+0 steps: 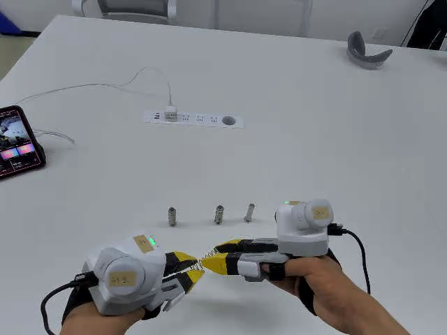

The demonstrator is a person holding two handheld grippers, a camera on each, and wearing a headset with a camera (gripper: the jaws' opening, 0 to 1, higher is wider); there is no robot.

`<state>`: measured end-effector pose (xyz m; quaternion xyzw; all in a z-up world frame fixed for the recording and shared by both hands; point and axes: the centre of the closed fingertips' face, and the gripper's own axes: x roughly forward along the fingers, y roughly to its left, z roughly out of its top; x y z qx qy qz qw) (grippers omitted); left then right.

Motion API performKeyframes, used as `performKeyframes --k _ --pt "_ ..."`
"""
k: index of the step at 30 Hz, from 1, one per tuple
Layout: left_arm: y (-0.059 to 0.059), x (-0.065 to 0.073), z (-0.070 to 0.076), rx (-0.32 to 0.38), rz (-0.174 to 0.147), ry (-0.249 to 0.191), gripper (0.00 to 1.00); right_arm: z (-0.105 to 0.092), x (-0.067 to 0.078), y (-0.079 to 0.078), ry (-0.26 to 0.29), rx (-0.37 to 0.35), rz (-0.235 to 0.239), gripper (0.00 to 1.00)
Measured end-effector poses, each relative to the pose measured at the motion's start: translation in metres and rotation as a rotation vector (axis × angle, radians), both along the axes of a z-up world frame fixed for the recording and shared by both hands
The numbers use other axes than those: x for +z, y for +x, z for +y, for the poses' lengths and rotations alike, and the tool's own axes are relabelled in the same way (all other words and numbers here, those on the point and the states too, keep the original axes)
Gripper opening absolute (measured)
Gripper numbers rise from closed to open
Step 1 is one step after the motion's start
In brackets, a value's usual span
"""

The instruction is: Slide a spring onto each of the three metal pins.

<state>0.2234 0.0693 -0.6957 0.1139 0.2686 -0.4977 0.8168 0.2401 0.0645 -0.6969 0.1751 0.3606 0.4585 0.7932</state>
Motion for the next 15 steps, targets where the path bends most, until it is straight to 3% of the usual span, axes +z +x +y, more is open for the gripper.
performKeyframes --k 5,15 --pt "-0.0010 0.0018 -0.0040 -0.013 -0.003 -0.005 0.11 -0.0009 0.0042 -0.0007 0.056 -0.024 0.037 0.23" --pt "-0.0031 0.0006 -0.0043 -0.042 -0.010 0.008 0.11 -0.0031 0.0064 -0.0008 0.101 -0.046 0.075 0.17"
